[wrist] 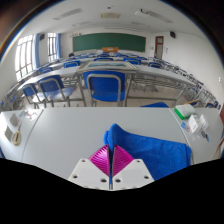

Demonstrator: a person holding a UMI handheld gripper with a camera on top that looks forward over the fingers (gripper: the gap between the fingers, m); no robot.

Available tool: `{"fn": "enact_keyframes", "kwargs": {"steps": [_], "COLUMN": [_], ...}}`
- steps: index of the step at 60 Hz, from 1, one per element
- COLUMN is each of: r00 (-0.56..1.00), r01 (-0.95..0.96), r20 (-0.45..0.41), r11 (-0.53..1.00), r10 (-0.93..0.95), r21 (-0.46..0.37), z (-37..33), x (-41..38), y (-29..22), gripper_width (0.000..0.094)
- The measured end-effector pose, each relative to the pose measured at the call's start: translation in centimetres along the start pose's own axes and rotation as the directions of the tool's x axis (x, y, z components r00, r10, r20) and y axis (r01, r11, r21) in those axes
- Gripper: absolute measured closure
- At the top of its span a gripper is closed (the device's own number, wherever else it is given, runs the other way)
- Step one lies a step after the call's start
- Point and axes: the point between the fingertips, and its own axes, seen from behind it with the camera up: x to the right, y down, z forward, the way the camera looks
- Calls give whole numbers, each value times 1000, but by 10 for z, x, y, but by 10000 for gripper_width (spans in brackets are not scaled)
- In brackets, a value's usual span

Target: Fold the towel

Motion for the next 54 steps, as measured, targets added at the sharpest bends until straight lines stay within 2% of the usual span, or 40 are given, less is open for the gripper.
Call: {"fn": "enact_keyframes", "kwargs": {"steps": [8,11,16,23,25,26,29,31,33,42,54], "r00": [970,954,949,963,972,977,990,994,996,998,1000], "r01": [-118,-159,-189,-191,-175,-163,-121,-103,-89,-26,-6], "r20": [219,266,268,200,162,142,75,29,-10,-54,-30], "r11": [991,985,979,981,984,987,992,994,995,1000,996], "r10": [102,136,163,180,170,160,123,104,89,27,9], "r21": [60,67,73,36,22,9,-34,-42,-39,11,87], "z": [-48,-62,-66,-57,-52,-49,-39,-35,-37,-68,-149], "x": [-62,-66,-55,-4,14,22,58,79,92,111,68], "y": [-50,-64,-73,-51,-40,-34,-12,-3,0,-12,-24], "gripper_width": [914,908,907,902,826,759,451,205,132,82,86]}}
